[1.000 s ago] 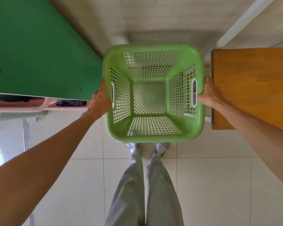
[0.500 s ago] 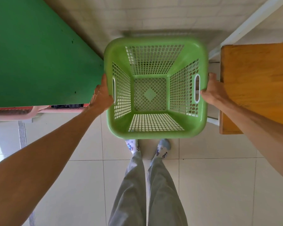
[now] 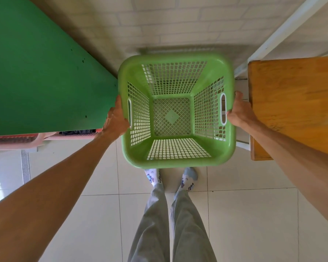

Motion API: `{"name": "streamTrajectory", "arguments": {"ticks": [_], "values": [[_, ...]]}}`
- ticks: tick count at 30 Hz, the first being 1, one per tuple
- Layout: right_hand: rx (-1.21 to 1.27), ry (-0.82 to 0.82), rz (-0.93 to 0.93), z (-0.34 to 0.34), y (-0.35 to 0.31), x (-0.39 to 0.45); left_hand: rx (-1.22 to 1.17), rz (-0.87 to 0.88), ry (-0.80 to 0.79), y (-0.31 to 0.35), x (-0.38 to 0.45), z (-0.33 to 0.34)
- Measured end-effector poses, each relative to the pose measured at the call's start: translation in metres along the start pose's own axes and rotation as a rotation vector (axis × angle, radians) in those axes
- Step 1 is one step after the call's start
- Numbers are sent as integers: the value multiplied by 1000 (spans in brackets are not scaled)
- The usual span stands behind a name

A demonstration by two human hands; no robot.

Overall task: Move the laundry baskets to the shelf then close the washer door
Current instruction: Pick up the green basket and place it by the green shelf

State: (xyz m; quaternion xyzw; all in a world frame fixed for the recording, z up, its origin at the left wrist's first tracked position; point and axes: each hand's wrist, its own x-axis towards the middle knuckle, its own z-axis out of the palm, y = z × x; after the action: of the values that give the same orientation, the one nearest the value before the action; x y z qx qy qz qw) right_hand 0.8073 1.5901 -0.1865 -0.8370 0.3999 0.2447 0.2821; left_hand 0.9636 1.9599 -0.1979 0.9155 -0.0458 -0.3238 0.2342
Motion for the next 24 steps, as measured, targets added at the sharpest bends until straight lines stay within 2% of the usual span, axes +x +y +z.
{"name": "streamTrajectory", "arguments": {"ticks": [5,12,15,17,20,24], "values": [[70,62,-53,-10,-2,-36,58,63,57,25,-35,-26],[106,29,-52,-78,-26,-182,118,142,14,130,-164,-130],[165,68,55,-109,-20,-247,173,153,56,161,-211,-168],[225,115,114,-128,-8,-280,232,219,58,177,-231,-184],[259,165,167,-154,15,-324,315,292,5,201,-244,-195],[355,243,341,-191,62,-369,392,417,-48,262,-255,-185]]}}
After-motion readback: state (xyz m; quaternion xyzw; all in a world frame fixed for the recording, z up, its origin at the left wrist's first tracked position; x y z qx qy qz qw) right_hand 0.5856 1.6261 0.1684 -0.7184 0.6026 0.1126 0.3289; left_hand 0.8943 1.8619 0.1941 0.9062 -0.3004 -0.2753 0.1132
